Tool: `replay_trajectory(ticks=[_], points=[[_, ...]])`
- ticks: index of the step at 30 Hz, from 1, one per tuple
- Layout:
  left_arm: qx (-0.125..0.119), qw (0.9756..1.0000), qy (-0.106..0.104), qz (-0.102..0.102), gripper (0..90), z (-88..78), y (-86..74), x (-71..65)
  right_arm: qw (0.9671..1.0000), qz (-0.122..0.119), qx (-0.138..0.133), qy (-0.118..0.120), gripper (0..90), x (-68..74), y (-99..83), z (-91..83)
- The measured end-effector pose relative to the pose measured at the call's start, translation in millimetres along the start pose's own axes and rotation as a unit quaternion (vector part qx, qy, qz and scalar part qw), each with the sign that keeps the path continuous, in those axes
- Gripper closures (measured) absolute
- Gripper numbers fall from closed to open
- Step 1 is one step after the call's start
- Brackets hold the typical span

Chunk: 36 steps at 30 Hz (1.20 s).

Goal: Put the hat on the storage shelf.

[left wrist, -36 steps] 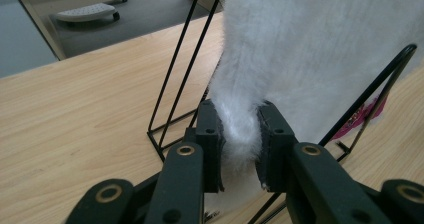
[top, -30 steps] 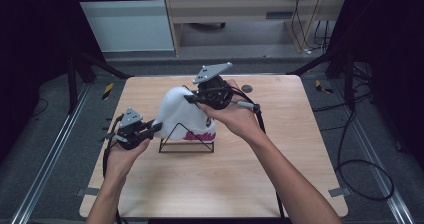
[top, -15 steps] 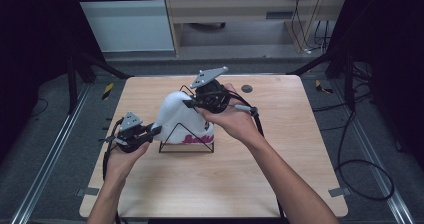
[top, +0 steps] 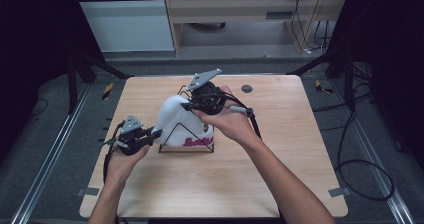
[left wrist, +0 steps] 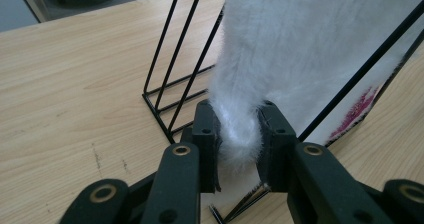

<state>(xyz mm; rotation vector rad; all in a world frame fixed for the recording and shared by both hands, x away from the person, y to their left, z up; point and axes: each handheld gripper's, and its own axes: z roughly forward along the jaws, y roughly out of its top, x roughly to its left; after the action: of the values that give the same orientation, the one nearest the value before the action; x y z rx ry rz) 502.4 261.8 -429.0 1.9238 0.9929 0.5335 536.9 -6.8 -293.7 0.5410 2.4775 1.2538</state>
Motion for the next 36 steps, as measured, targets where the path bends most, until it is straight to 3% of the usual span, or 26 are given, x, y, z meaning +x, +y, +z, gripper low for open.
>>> replay_trajectory(ticks=[15, 36], points=[[0.017, 0.9998, -0.005, -0.012, 71.8, 7.2, -11.0, 7.1, 0.9996, 0.004, 0.029, 0.002, 82.6, 1.9, 0.5, 14.6], [0.021, 0.9996, -0.007, -0.018, 71.6, 5.1, -17.7, 9.2, 0.9990, 0.009, 0.042, 0.014, 82.1, 0.4, 0.2, 23.8]])
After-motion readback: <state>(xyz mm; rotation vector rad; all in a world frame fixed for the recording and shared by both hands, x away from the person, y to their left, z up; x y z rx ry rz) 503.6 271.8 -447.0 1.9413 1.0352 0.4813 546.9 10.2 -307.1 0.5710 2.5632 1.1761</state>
